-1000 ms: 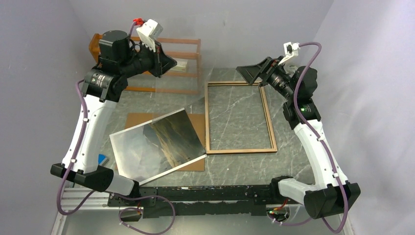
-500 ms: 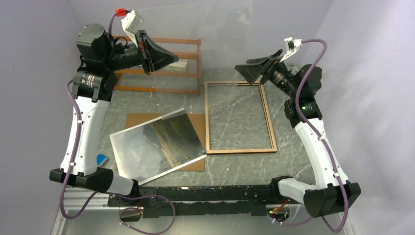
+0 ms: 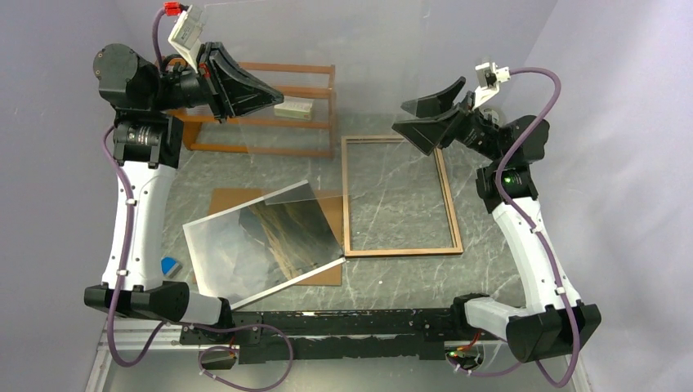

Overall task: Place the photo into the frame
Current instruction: Place the photo frame item in the photo frame.

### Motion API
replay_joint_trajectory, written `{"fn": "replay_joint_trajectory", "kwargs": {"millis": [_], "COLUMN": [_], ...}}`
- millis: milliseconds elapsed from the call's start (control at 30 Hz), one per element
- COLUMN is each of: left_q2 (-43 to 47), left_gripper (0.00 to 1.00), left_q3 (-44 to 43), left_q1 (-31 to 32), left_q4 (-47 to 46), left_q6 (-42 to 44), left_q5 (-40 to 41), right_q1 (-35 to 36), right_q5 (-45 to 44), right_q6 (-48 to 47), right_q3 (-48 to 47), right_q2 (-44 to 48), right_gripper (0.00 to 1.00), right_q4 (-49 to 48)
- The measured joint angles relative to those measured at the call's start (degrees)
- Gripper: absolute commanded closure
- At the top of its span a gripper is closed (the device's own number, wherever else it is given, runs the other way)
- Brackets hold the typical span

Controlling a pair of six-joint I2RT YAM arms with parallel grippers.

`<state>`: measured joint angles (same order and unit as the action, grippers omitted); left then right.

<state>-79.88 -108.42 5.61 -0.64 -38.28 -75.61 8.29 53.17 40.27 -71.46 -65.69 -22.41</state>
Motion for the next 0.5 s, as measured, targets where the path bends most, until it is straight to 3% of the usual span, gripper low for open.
{"fn": "replay_joint_trajectory", "kwargs": {"millis": [133,367,500], "left_q2": [0.0,0.0,0.0], "left_gripper": [0.97,0.98,0.97], "left_q3": [0.2,1.4,1.4], "left_q1": [-0.2,-0.2,-0.2], "left_q4": [0.0,-0.3,0.9], "left_q6": [-0.2,-0.4,0.2], "left_q5": [0.0,0.5,1.4], "right_q1": [0.0,0.0,0.0], "right_q5": [3.8,8.2,9.0], "right_q6": [3.9,10.7,13.0], "right_q3": [-0.1,-1.6,-1.7], "right_q2": [-0.3,-3.7,-4.8], "right_gripper": [0.41,0.67,0.94], "right_q4": [-4.4,-9.4,-10.3]}}
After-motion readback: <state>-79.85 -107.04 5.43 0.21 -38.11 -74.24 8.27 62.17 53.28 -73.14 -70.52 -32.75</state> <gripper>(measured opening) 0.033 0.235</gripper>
